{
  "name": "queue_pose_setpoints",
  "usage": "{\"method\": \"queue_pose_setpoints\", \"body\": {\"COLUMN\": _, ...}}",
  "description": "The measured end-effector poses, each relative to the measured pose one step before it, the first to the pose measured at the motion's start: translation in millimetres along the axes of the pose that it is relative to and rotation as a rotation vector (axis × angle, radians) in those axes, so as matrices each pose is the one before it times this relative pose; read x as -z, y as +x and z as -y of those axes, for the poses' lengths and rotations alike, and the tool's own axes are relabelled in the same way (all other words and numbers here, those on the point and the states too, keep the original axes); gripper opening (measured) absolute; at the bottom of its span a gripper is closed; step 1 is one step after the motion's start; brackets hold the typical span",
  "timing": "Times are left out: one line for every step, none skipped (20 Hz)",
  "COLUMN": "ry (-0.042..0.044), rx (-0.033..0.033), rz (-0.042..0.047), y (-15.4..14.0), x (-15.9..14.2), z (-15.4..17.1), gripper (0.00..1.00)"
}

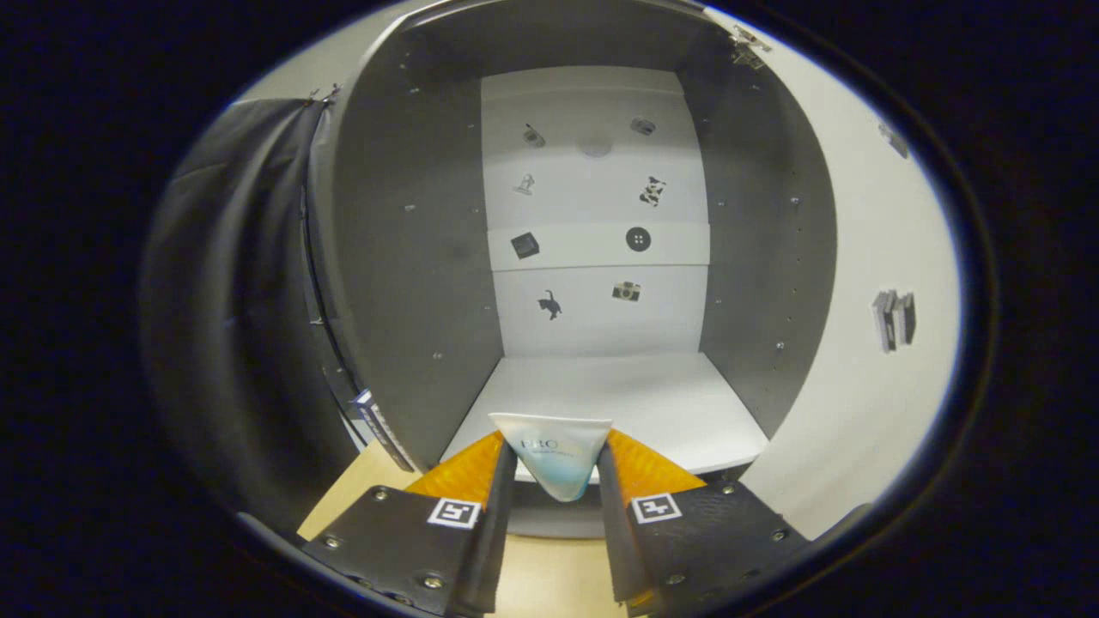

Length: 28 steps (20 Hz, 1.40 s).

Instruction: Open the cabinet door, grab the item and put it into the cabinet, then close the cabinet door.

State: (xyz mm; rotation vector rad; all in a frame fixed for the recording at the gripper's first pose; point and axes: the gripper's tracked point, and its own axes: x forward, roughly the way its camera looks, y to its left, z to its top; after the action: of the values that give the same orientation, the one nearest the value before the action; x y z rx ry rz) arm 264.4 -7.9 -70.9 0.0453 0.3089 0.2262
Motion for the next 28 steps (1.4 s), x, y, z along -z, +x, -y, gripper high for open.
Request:
{"method": "queue_pose_setpoints", "body": {"ry": 0.00023, "rx": -0.00088, "rz": -0.01037, "y": 11.66, "x": -5.35, "z": 4.65, "gripper": 0.49}}
{"method": "queue_pose_setpoints", "body": {"ry": 0.00197, "rx": 0.0025, "rz": -0.01401, "y": 8.87, "x": -1.86, "z": 2.61, "gripper": 0.49}}
{"method": "queue_pose_setpoints", "body": {"ry": 0.00552, "rx": 0.00139, "rz": -0.01377, "y": 8.42, "x": -0.91, "z": 3.32, "gripper": 0.5}}
{"method": "queue_pose_setpoints", "body": {"ry": 0.00318, "rx": 0.00214, "rz": -0.01834, "y": 8.72, "x": -0.17, "z": 2.97, "gripper": 0.5}}
{"method": "queue_pose_setpoints", "body": {"ry": -0.00076, "rx": 0.00129, "rz": -0.01557, "y": 8.63, "x": 1.41, "z": 2.56, "gripper": 0.49}}
{"method": "queue_pose_setpoints", "body": {"ry": -0.00805, "rx": 0.00404, "rz": -0.01773, "y": 6.93, "x": 1.87, "z": 2.88, "gripper": 0.49}}
{"method": "queue_pose_setpoints", "body": {"ry": -0.00636, "rx": 0.00335, "rz": -0.02364, "y": 5.91, "x": 3.99, "z": 1.15, "gripper": 0.49}}
{"method": "queue_pose_setpoints", "body": {"ry": -0.00291, "rx": -0.00322, "rz": -0.0167, "y": 5.32, "x": 3.01, "z": 1.41, "gripper": 0.49}}
{"method": "queue_pose_setpoints", "body": {"ry": -0.00153, "rx": 0.00021, "rz": -0.01313, "y": 3.79, "x": 1.99, "z": 1.81, "gripper": 0.49}}
{"method": "queue_pose_setpoints", "body": {"ry": -0.00169, "rx": -0.00041, "rz": -0.01032, "y": 2.36, "x": 1.45, "z": 1.94, "gripper": 0.49}}
{"method": "queue_pose_setpoints", "body": {"ry": 0.0082, "rx": -0.00189, "rz": -0.00011, "y": 0.6, "x": -1.62, "z": 1.4, "gripper": 0.49}}
{"method": "queue_pose_setpoints", "body": {"ry": 0.00791, "rx": -0.00286, "rz": -0.00598, "y": 1.41, "x": 0.69, "z": 0.59, "gripper": 0.49}}
{"method": "queue_pose_setpoints", "body": {"ry": 0.00605, "rx": -0.00554, "rz": -0.00473, "y": 0.95, "x": -0.34, "z": 0.08, "gripper": 0.49}}
{"method": "queue_pose_setpoints", "body": {"ry": 0.00443, "rx": -0.00288, "rz": -0.00266, "y": 0.95, "x": -0.16, "z": 0.39, "gripper": 0.5}}
{"method": "queue_pose_setpoints", "body": {"ry": 0.00399, "rx": -0.00135, "rz": -0.00084, "y": -0.03, "x": -0.66, "z": 0.99, "gripper": 0.51}}
{"method": "queue_pose_setpoints", "body": {"ry": -0.00099, "rx": 0.0064, "rz": 0.00228, "y": 0.85, "x": -0.14, "z": 1.81, "gripper": 0.53}}
{"method": "queue_pose_setpoints", "body": {"ry": -0.00462, "rx": 0.00513, "rz": -0.00096, "y": -0.37, "x": 0.37, "z": 1.71, "gripper": 0.53}}
{"method": "queue_pose_setpoints", "body": {"ry": -0.00258, "rx": 0.00348, "rz": 0.00407, "y": 0.55, "x": 0.07, "z": 0.94, "gripper": 0.55}}
{"method": "queue_pose_setpoints", "body": {"ry": 0.00297, "rx": -0.00078, "rz": 0.00255, "y": -2.25, "x": -0.51, "z": 0.27, "gripper": 0.56}}
{"method": "queue_pose_setpoints", "body": {"ry": 0.00424, "rx": -0.00463, "rz": 0.00824, "y": 0.57, "x": -1.07, "z": -2.12, "gripper": 0.6}}
{"method": "queue_pose_setpoints", "body": {"ry": 0.00081, "rx": 0.00514, "rz": 0.00695, "y": -1.2, "x": -1.17, "z": 1.17, "gripper": 0.63}}
{"method": "queue_pose_setpoints", "body": {"ry": 0.00126, "rx": 0.01126, "rz": 0.00845, "y": -1.73, "x": -0.76, "z": 2.79, "gripper": 0.67}}
{"method": "queue_pose_setpoints", "body": {"ry": 0.00578, "rx": 0.00557, "rz": 0.01118, "y": -2.98, "x": -1.63, "z": 0.91, "gripper": 0.71}}
{"method": "queue_pose_setpoints", "body": {"ry": 0.00801, "rx": 0.00693, "rz": 0.01801, "y": -4.77, "x": -2.04, "z": -0.16, "gripper": 0.75}}
{"method": "queue_pose_setpoints", "body": {"ry": 0.00402, "rx": 0.00166, "rz": 0.02199, "y": -6.2, "x": -3.3, "z": -0.65, "gripper": 0.79}}
{"method": "queue_pose_setpoints", "body": {"ry": -0.00657, "rx": 0.00679, "rz": 0.01575, "y": -7.69, "x": -0.63, "z": -0.39, "gripper": 0.79}}
{"method": "queue_pose_setpoints", "body": {"ry": -0.01521, "rx": 0.00534, "rz": 0.01722, "y": -8.76, "x": -0.9, "z": -0.35, "gripper": 0.8}}
{"method": "queue_pose_setpoints", "body": {"ry": -0.01418, "rx": 0.00888, "rz": 0.01583, "y": -9.95, "x": 0.01, "z": -1.15, "gripper": 0.8}}
